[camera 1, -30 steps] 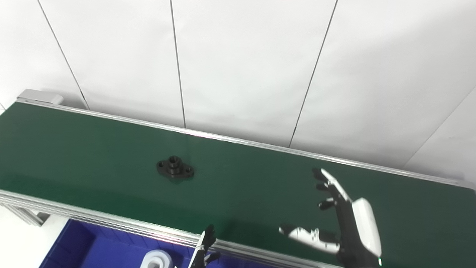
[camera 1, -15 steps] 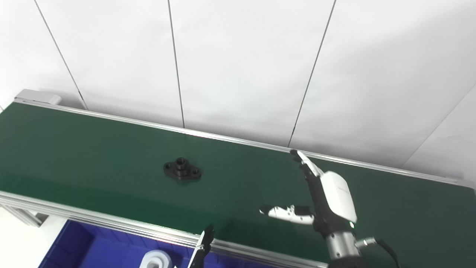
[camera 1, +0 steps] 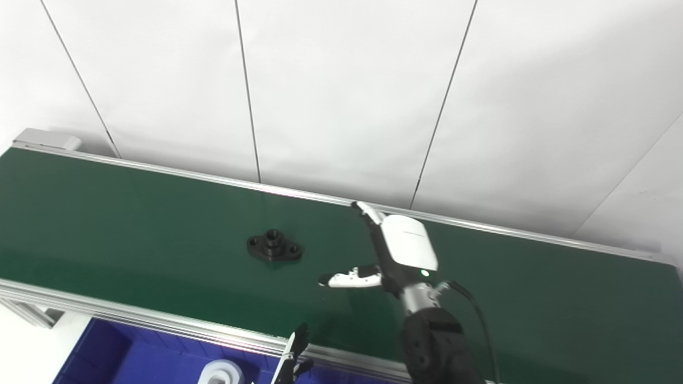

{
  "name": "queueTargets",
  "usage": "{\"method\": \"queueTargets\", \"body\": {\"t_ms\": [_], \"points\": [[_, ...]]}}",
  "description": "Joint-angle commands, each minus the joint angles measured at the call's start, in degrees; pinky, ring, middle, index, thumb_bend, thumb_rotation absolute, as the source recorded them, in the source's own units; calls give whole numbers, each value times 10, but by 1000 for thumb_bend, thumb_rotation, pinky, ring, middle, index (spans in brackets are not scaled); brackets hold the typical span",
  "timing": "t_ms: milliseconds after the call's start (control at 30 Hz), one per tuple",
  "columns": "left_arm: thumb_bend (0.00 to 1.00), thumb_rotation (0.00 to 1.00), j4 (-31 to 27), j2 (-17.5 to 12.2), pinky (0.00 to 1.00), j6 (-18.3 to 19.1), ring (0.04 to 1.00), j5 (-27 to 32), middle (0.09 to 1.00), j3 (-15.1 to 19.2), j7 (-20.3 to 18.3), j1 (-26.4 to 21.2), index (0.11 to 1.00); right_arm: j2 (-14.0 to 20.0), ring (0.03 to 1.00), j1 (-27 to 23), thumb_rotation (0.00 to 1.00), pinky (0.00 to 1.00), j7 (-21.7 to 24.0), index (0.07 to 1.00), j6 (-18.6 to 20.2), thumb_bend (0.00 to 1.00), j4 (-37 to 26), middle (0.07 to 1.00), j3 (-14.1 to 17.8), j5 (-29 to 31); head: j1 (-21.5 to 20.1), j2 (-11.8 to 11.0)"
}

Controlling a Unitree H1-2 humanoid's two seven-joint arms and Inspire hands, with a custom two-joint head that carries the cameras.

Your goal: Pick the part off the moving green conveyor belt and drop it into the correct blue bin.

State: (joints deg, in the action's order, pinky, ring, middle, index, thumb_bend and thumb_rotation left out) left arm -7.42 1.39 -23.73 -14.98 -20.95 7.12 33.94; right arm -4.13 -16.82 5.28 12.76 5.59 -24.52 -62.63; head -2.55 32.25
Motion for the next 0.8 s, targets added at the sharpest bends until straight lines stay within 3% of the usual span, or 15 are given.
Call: {"method": "queueTargets", "body": {"t_ms": [0, 167, 267, 500, 767], "points": [[955, 1000, -18, 22, 893, -18, 981, -10, 1000, -18, -1, 12, 1000, -11, 755, -32, 533, 634, -18, 887, 12, 927, 1, 830, -8, -6, 1, 1], [915, 1000, -16, 22, 933, -25, 996, -8, 1000, -25, -3, 13, 1000, -20, 757, -59, 534, 643, -19, 879, 23, 934, 43, 827, -20, 3, 6, 3], [907, 1000, -17, 23, 899, -26, 984, -12, 1000, -27, -1, 15, 1000, -23, 759, -72, 540, 631, -15, 883, 30, 933, 61, 832, -25, 10, 9, 5], [924, 1000, -24, 25, 995, -24, 1000, 12, 1000, -39, -11, 22, 1000, -30, 734, -103, 548, 601, -28, 868, 33, 938, 111, 814, -39, 26, 21, 11], [936, 1000, -32, 34, 995, -22, 1000, 3, 1000, -46, -11, 35, 1000, -38, 699, -121, 540, 573, -26, 850, 46, 919, 145, 792, -55, 49, 35, 19]]}}
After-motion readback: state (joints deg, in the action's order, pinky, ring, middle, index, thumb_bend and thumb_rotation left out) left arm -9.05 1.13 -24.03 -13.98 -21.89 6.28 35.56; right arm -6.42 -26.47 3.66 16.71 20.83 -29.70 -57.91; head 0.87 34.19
